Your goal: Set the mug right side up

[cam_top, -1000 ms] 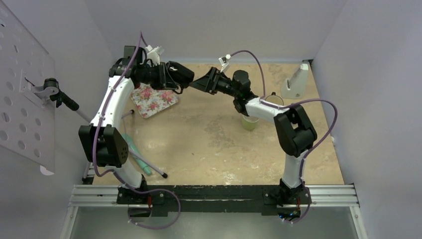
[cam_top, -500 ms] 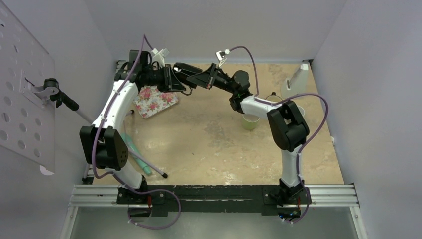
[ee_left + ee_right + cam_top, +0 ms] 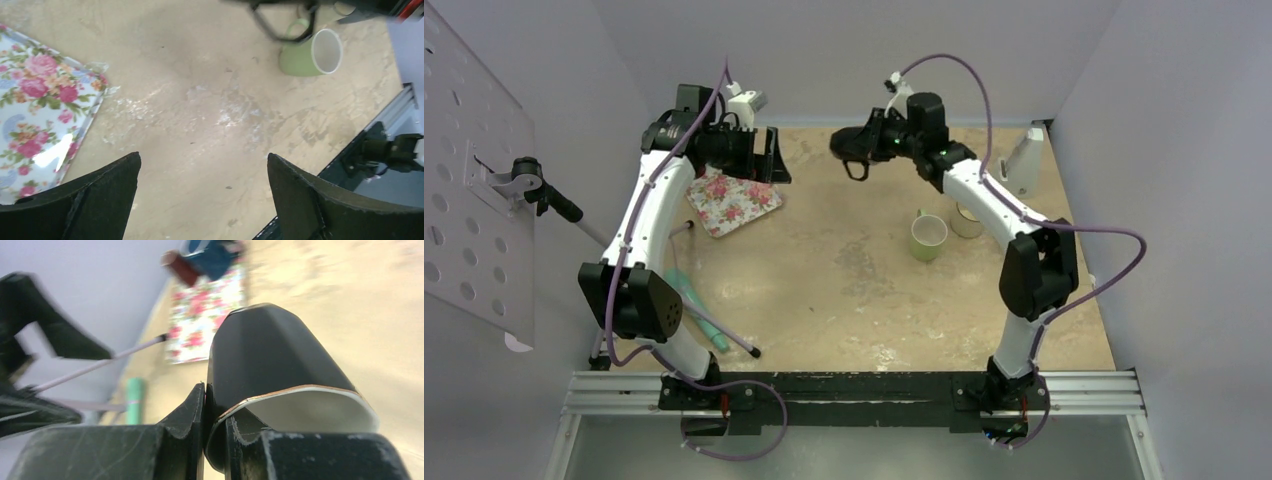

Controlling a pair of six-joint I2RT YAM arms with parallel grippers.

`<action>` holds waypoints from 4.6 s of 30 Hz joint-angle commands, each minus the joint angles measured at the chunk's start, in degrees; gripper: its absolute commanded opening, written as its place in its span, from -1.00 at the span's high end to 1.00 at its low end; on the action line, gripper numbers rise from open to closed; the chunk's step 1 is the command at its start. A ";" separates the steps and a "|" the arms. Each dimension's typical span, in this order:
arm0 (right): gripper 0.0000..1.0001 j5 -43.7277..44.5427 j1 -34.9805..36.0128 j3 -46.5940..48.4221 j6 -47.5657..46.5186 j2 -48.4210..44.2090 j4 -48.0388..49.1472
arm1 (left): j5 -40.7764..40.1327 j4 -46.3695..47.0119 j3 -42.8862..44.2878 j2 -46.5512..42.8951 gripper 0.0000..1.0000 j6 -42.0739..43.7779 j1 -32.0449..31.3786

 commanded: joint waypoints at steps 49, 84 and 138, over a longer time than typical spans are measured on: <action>-0.36 41.16 -11.32 23.56 -33.97 7.98 -49.58 | -51.22 19.27 34.08 42.15 -1.00 56.01 1.55; -0.36 41.38 -11.06 9.62 -33.18 -0.10 -46.75 | -24.81 4.91 15.08 32.10 -0.58 48.88 8.41; -0.36 39.39 -10.04 -1.02 -31.11 -8.94 -44.55 | -40.83 -6.18 31.78 44.75 0.14 60.43 1.12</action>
